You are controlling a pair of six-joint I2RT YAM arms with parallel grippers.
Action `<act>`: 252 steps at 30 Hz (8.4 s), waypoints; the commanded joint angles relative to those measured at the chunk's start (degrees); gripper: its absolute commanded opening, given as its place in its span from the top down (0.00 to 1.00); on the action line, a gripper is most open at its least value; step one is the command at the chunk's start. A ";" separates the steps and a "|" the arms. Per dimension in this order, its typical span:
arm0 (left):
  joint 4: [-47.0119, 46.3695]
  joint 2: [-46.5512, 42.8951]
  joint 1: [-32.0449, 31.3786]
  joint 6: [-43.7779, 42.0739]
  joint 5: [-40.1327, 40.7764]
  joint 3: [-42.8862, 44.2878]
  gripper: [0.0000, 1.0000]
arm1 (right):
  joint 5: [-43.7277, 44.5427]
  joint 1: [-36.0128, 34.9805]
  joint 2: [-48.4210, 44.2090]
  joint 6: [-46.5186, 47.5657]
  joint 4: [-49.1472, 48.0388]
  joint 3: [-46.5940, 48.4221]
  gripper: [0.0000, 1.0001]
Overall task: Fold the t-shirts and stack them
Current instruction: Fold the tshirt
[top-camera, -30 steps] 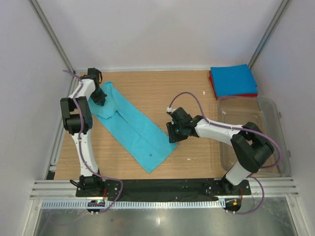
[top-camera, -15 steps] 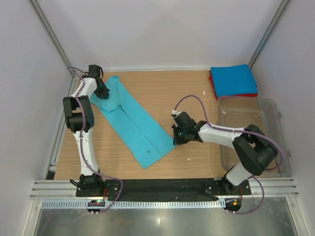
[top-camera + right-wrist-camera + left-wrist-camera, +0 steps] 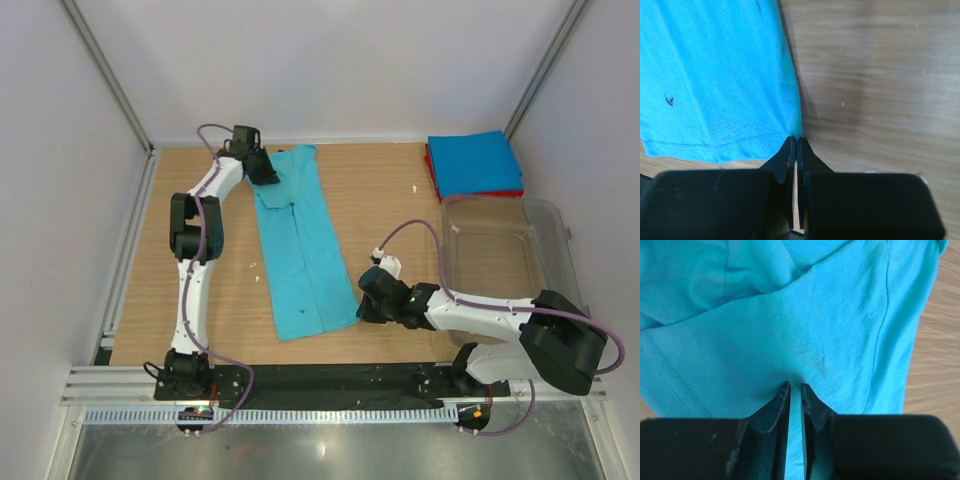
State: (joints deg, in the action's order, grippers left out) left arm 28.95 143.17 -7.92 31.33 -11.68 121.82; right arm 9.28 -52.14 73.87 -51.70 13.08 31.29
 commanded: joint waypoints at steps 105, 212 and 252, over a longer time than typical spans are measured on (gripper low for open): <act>10.43 -88.33 -38.75 35.64 8.43 -97.74 1.00 | 16.65 -29.95 -11.91 -28.54 0.36 -10.73 0.99; 8.67 -17.50 -7.90 6.90 8.95 -18.13 0.79 | -9.55 24.89 48.03 27.09 8.10 63.10 0.85; 4.98 -13.19 -4.91 -1.10 1.49 -19.52 0.67 | -22.64 30.52 56.92 42.91 10.83 72.87 0.68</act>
State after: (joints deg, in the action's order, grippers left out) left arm 33.95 128.03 -12.88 31.05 -9.23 100.53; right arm -15.29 -21.85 131.31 -9.72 24.77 102.98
